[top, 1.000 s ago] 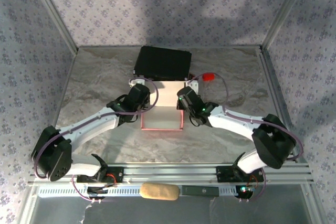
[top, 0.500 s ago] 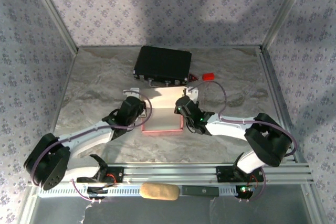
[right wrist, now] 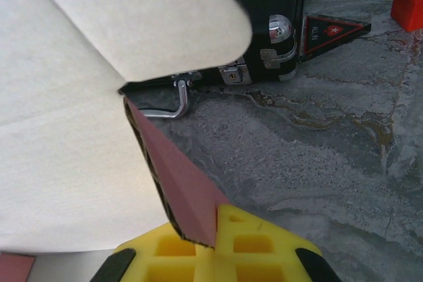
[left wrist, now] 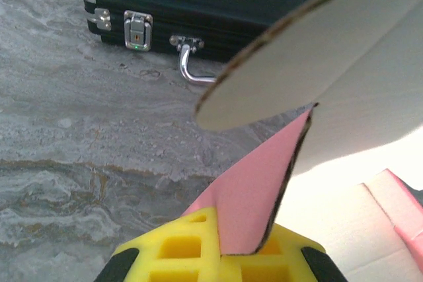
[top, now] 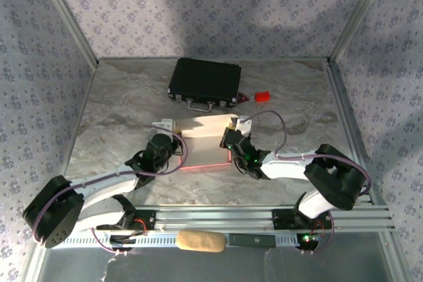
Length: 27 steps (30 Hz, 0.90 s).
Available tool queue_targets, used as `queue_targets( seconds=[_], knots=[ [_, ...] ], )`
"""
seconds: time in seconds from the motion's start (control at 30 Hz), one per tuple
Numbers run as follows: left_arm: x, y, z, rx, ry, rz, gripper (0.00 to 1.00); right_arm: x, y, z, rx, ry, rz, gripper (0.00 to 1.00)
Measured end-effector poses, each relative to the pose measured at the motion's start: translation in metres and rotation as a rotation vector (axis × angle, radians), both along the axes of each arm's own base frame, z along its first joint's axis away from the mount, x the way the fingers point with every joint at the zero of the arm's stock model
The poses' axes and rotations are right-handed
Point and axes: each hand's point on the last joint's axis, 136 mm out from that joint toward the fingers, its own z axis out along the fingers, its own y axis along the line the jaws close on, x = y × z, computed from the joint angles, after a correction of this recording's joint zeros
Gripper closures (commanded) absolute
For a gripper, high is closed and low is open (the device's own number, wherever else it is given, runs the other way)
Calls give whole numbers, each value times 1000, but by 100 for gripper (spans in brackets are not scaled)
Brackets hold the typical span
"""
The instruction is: Fold the paper box
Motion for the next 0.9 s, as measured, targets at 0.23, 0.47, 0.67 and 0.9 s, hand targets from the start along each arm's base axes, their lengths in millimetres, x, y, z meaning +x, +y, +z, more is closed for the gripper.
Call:
queue_targets(
  seconds=[0.23, 0.47, 0.67, 0.9],
  knots=[
    [-15, 4, -4, -8, -12, -16, 100, -10, 5, -1, -32, -10, 1, 100],
    [-24, 3, -7, -11, -37, -30, 100, -21, 3, -4, -45, -42, 1, 100],
    [-32, 0, -13, -2, -63, -34, 100, -24, 0, -5, -38, -60, 10, 100],
    [-35, -2, -16, -6, -81, 9, 100, -25, 0, -6, -38, -55, 8, 100]
  ],
)
